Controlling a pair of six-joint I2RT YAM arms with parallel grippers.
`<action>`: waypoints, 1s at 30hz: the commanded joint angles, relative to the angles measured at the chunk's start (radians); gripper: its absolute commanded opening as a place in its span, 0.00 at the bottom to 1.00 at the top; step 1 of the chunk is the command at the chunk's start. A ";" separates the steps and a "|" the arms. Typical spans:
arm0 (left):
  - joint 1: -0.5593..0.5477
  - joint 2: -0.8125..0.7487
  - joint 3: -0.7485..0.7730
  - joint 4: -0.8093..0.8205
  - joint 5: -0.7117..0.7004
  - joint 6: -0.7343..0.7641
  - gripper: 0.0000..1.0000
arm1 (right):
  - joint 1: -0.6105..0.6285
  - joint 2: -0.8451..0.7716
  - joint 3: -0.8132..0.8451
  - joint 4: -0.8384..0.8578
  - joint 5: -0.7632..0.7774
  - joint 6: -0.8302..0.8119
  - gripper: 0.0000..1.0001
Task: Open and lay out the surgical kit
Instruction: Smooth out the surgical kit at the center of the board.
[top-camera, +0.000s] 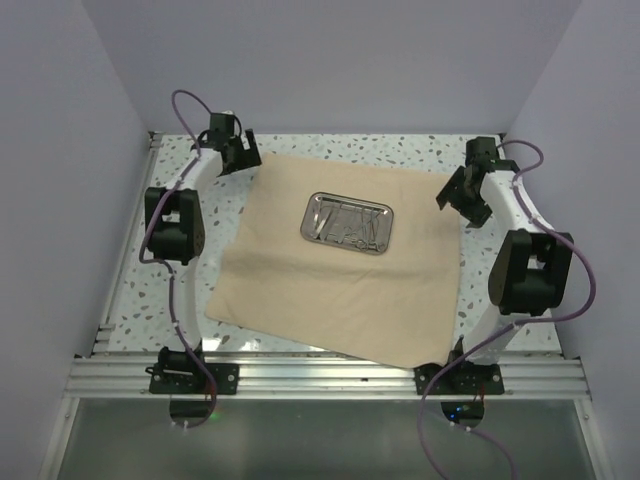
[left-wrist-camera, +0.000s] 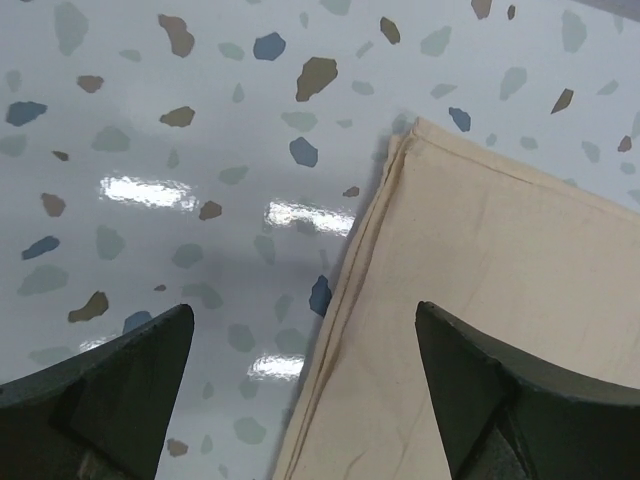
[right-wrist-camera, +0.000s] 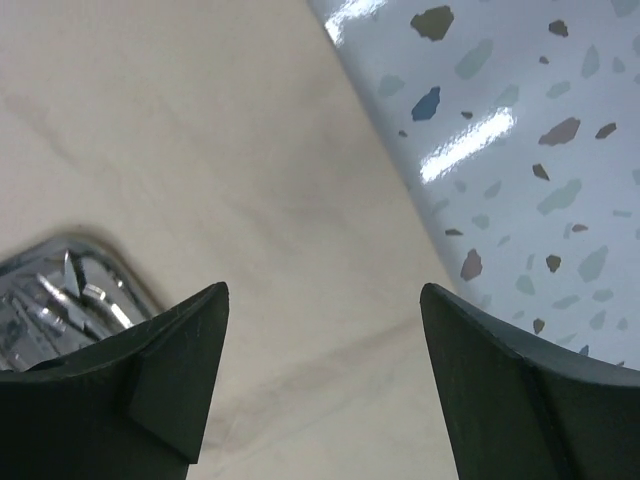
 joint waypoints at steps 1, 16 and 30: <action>0.010 0.063 0.069 0.040 0.104 0.016 0.95 | -0.010 0.090 0.052 0.089 0.057 0.005 0.80; -0.028 0.129 -0.020 0.057 0.197 0.016 0.66 | -0.051 0.478 0.216 0.146 0.054 -0.097 0.69; 0.027 0.142 0.101 0.023 0.093 -0.011 0.00 | -0.009 0.587 0.378 0.192 -0.192 -0.076 0.00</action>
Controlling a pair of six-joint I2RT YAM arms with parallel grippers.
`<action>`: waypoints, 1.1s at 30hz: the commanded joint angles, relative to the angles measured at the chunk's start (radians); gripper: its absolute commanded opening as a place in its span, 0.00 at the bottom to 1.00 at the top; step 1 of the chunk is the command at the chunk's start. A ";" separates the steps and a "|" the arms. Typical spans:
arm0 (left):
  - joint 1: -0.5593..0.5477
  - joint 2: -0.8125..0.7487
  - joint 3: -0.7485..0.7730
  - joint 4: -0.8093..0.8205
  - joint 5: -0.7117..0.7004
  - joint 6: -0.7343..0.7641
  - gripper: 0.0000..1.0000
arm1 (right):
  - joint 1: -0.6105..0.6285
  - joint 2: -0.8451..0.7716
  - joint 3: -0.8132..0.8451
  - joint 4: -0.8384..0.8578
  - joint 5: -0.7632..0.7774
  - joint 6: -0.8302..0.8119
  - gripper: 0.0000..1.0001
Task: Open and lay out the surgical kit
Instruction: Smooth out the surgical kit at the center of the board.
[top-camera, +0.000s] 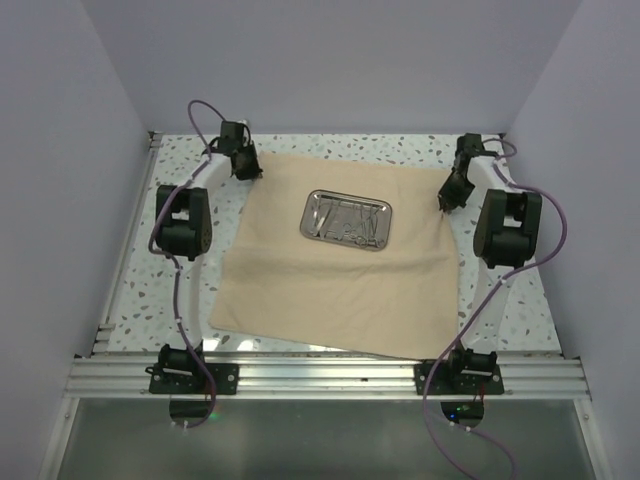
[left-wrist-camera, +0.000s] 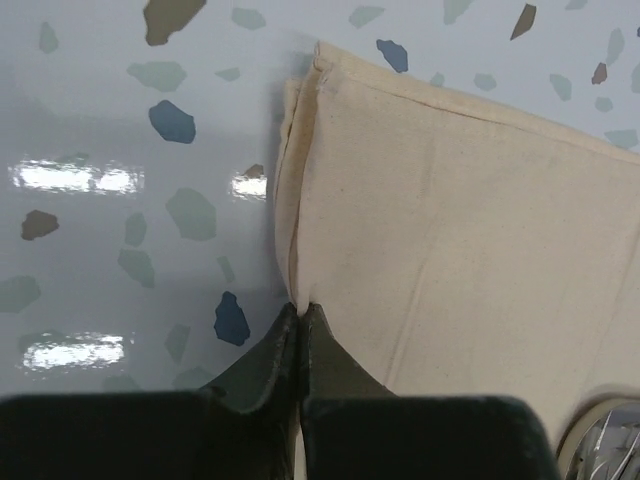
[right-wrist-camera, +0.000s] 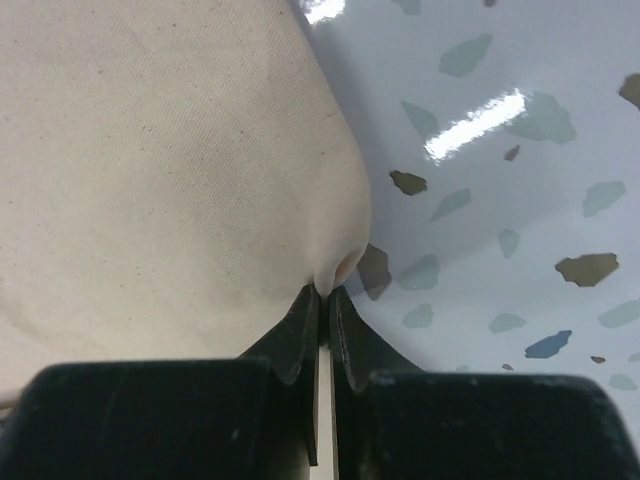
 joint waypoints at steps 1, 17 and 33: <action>0.067 0.000 0.071 -0.020 -0.119 -0.003 0.00 | 0.046 0.118 0.113 0.077 -0.127 0.016 0.00; 0.219 -0.113 0.016 0.106 -0.043 -0.030 0.81 | 0.058 0.064 0.144 0.045 -0.041 0.140 0.59; 0.209 -0.577 -0.555 0.170 -0.084 -0.105 0.81 | 0.139 -0.485 -0.249 0.022 0.045 0.035 0.91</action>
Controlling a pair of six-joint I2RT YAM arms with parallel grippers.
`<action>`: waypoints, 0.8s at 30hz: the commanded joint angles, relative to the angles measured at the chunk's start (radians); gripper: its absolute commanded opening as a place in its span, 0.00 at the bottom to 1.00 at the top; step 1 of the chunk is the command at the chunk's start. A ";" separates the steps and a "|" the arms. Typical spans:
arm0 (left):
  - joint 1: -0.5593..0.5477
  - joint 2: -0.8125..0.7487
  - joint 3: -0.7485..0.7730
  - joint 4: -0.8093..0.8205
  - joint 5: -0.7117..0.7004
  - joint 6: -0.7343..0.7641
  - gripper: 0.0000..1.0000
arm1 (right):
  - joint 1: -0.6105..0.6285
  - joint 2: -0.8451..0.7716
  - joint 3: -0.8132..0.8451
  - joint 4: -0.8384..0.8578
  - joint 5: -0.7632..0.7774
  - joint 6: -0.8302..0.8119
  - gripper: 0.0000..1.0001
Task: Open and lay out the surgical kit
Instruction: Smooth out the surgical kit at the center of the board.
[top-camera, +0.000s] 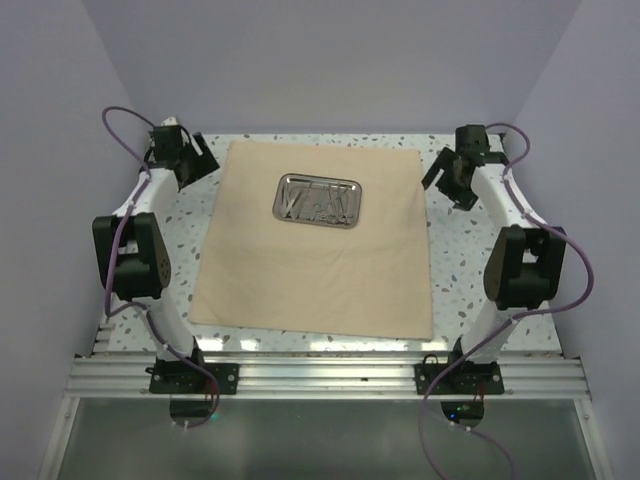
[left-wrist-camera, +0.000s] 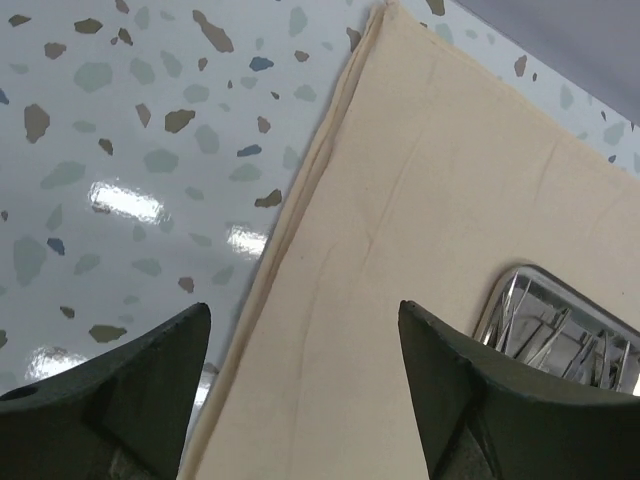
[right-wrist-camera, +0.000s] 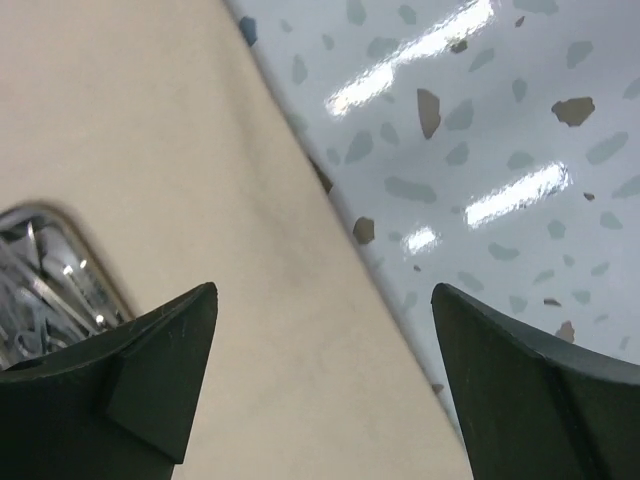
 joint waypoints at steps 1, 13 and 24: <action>-0.014 -0.104 -0.112 0.049 -0.012 -0.037 0.79 | 0.088 -0.153 -0.095 0.005 -0.005 -0.037 0.89; -0.139 -0.387 -0.518 -0.007 -0.023 -0.037 0.00 | 0.274 -0.245 -0.552 0.185 -0.252 0.016 0.00; -0.222 -0.451 -0.636 -0.096 -0.049 -0.030 0.00 | 0.274 -0.193 -0.643 0.148 -0.156 -0.016 0.00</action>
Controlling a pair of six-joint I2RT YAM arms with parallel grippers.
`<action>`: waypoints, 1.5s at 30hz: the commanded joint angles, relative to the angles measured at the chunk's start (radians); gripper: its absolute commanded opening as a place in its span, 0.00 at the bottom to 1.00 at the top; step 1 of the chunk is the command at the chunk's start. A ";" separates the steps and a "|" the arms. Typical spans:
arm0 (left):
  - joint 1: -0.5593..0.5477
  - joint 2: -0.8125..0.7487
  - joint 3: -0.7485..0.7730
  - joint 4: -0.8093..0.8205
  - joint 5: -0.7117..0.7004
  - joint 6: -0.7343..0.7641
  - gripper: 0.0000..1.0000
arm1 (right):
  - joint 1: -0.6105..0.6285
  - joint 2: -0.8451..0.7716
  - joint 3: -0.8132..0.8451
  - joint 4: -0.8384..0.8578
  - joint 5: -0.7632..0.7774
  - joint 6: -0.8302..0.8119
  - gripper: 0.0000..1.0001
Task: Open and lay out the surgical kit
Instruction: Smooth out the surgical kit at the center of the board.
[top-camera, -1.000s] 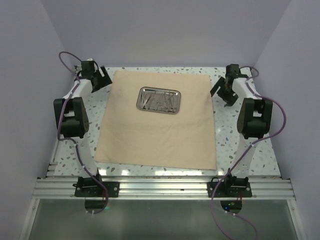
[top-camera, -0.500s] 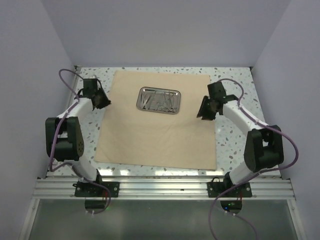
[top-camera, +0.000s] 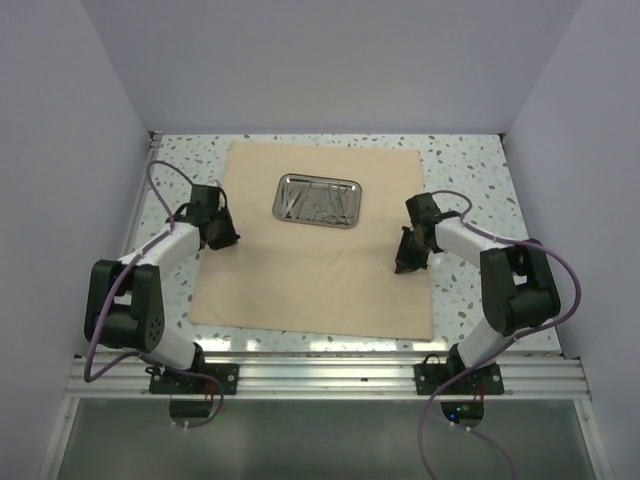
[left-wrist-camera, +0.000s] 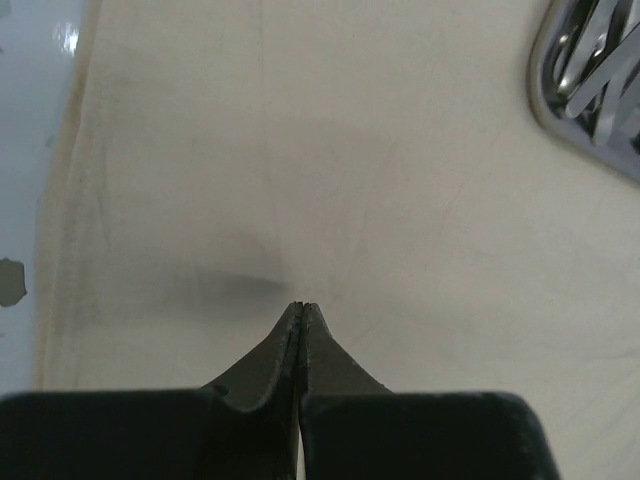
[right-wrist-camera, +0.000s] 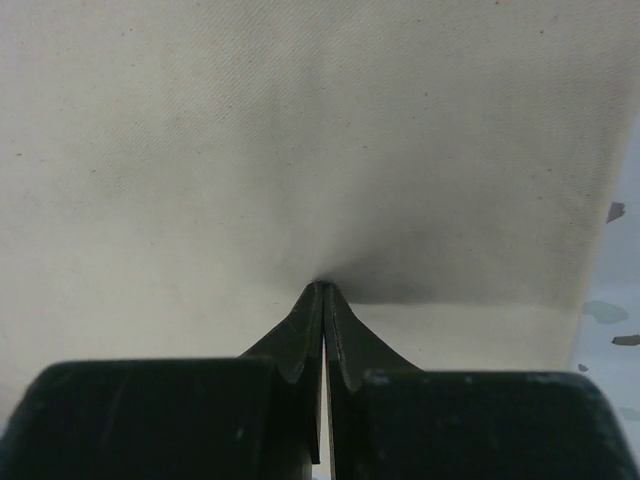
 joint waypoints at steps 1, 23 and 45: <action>-0.007 -0.080 -0.071 -0.032 -0.023 0.005 0.00 | 0.000 0.025 -0.057 -0.026 0.048 -0.020 0.00; -0.035 -0.208 -0.162 -0.104 0.079 -0.063 0.00 | -0.193 0.070 0.122 -0.212 0.084 -0.095 0.04; -0.194 0.533 0.805 -0.055 0.013 0.016 0.70 | 0.042 -0.180 0.438 -0.313 0.088 -0.130 0.95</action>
